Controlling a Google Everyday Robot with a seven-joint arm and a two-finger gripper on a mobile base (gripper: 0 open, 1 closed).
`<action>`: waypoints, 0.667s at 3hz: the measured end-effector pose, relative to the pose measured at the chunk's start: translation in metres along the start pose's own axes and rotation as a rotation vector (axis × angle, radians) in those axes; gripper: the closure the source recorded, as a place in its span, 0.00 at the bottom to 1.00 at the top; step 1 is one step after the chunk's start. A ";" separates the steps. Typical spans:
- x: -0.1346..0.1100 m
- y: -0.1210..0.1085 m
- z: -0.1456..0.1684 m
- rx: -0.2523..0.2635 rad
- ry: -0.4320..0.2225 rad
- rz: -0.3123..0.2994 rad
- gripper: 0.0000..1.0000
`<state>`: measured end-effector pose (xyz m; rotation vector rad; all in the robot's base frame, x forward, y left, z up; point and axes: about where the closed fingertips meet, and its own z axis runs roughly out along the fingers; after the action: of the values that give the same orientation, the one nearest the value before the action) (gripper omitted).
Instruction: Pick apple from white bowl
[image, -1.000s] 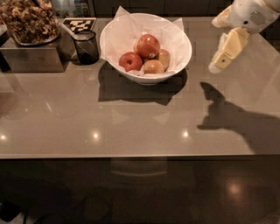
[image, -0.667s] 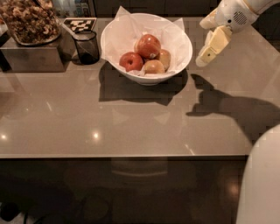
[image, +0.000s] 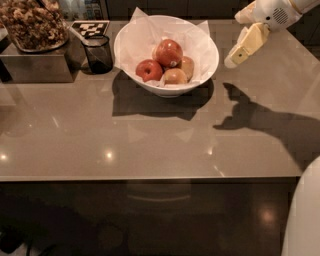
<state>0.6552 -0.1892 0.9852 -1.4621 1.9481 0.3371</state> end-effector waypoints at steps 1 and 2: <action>-0.021 -0.006 0.031 -0.035 -0.107 0.006 0.00; -0.042 -0.011 0.068 -0.097 -0.164 -0.010 0.00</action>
Offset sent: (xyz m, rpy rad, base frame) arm 0.0734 0.1004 -0.0198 0.2237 0.0333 0.1862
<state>0.6952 -0.1227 0.9641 -1.4561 1.8150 0.5370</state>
